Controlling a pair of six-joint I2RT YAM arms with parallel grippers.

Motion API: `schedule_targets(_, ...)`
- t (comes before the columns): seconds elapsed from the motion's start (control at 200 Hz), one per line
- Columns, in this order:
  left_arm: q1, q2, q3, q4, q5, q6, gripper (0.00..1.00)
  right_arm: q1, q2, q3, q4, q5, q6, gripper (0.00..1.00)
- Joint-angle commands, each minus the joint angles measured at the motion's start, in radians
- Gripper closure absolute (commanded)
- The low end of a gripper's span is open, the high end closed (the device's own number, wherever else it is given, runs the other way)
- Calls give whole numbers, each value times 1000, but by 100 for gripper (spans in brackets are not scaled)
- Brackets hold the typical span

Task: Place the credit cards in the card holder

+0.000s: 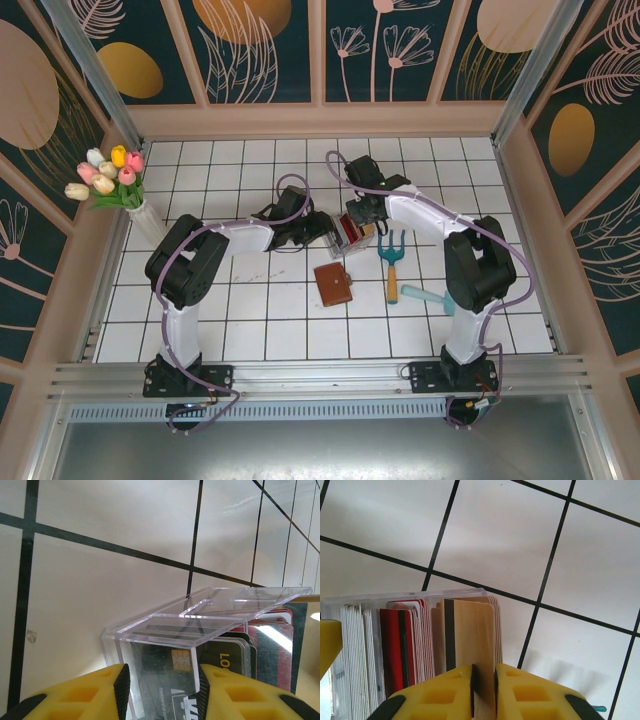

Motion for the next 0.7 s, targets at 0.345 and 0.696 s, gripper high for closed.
schedule_targets(0.345,-6,22,-15,-75,-23,24,59,-5,-57,20,-52,54,5,83)
schedule_targets(0.696,-6,16,-16,-77,-25,27,59,-5,-79,20,-53,29,16,91)
